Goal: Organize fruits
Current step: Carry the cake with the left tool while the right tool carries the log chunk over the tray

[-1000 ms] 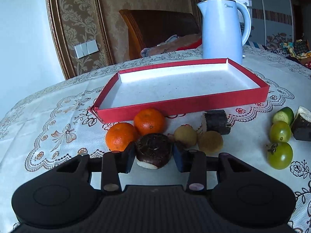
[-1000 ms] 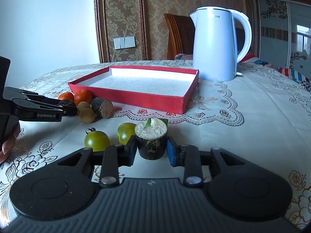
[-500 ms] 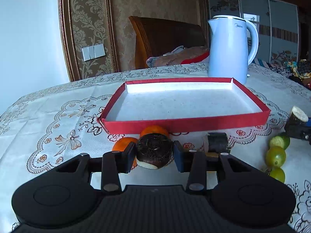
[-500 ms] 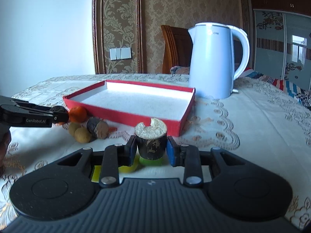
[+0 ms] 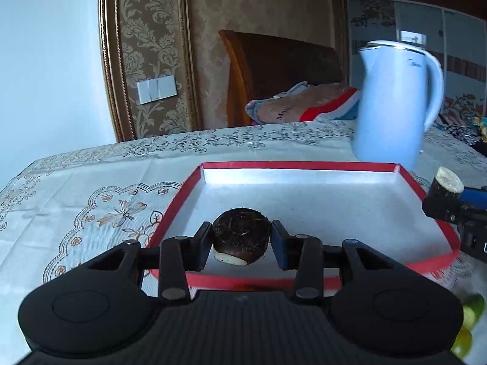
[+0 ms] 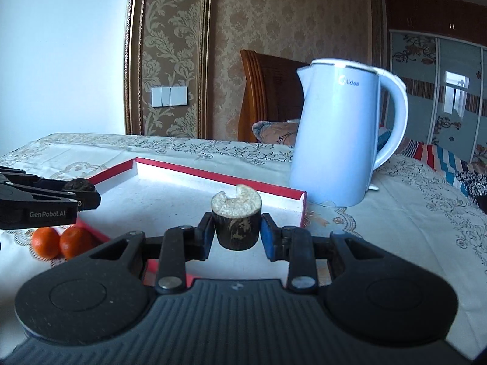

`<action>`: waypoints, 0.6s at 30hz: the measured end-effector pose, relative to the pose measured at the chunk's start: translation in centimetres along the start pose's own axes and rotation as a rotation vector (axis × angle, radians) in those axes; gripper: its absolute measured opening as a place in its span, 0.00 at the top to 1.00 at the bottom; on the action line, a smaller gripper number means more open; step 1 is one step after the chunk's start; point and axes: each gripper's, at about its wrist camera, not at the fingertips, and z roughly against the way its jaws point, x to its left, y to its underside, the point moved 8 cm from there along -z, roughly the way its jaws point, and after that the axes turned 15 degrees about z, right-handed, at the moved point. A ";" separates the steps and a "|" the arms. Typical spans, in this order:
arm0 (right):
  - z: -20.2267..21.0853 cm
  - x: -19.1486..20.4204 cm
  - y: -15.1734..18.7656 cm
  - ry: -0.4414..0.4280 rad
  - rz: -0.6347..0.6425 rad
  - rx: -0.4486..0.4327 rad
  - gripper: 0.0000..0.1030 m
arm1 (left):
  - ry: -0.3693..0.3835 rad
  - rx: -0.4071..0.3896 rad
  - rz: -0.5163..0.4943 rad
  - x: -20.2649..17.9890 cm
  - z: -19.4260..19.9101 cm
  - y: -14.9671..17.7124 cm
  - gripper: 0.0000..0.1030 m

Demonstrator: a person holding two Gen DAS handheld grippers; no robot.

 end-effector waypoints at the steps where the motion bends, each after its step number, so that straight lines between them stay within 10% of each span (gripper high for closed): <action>1: -0.8 -0.1 0.0 0.000 -0.007 0.009 0.70 | -0.009 0.007 0.005 0.1 -0.7 -0.2 0.61; 18: -7.9 -0.1 0.3 -0.056 -0.072 0.167 0.70 | -0.039 0.129 0.019 -0.2 -6.1 0.9 0.61</action>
